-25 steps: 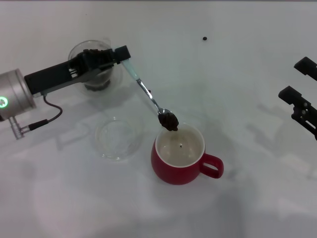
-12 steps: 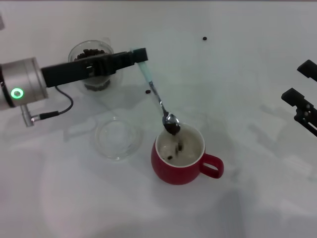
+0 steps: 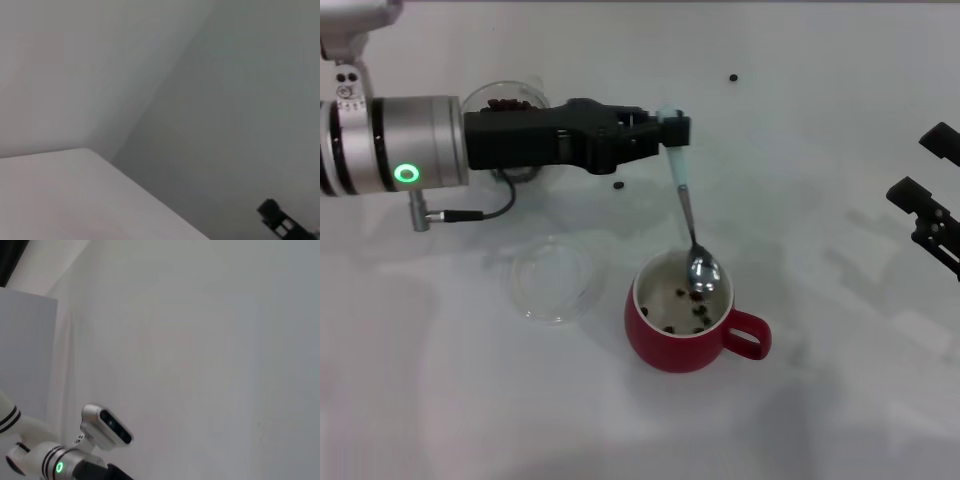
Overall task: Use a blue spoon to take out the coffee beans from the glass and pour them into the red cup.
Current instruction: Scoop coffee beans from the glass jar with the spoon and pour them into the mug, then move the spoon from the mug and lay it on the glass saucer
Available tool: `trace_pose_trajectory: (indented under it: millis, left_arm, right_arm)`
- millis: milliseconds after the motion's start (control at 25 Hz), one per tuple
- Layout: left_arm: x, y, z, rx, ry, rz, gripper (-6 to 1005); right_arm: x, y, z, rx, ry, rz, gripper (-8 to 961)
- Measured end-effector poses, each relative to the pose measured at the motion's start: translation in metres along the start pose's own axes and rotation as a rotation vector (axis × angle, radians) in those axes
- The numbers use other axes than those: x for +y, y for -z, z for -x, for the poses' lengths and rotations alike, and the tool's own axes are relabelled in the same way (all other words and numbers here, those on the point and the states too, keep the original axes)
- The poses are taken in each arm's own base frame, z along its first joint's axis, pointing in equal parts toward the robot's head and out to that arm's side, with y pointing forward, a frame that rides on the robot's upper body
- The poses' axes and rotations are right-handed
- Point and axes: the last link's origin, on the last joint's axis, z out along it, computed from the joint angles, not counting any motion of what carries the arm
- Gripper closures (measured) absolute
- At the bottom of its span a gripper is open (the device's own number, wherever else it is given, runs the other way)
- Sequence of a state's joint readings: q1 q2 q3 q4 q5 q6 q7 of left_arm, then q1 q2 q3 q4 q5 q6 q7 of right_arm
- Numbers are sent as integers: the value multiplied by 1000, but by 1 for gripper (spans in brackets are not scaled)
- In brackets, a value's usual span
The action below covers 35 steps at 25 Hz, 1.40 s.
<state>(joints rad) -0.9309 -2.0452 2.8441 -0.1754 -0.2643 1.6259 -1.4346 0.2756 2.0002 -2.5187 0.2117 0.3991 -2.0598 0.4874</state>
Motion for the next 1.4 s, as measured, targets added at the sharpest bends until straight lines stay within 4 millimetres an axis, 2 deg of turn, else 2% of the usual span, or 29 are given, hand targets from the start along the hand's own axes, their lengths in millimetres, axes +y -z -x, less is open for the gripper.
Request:
trace_pose_trajectory:
  millis: [120, 320, 440, 600, 760, 920, 1160, 1400]
  left_arm:
    - [1, 5, -5, 28, 10, 9, 876]
    - [-3, 47, -11, 159, 68, -48, 875]
    - [-6, 78, 3, 240, 105, -129, 875]
    - [-7, 101, 29, 288, 163, -219, 875]
    - [-12, 111, 56, 298, 264, -314, 876]
    - [-16, 118, 74, 297, 332, -389, 876]
    - [-19, 124, 84, 298, 365, -439, 875]
    - [-24, 119, 92, 277, 405, -479, 875]
  right_arm:
    - [0, 0, 0, 0, -1, -1, 364]
    - [1, 0, 0, -3, -4, 1, 364]
    - [0, 0, 0, -3, -3, -2, 364]
    - [-2, 0, 1, -6, -2, -18, 364]
    - [-4, 2, 2, -6, -10, -24, 364]
    - [-5, 2, 2, -9, -5, -34, 365]
    - [-4, 3, 3, -11, -6, -37, 365]
    - [-3, 5, 3, -12, -8, -38, 364]
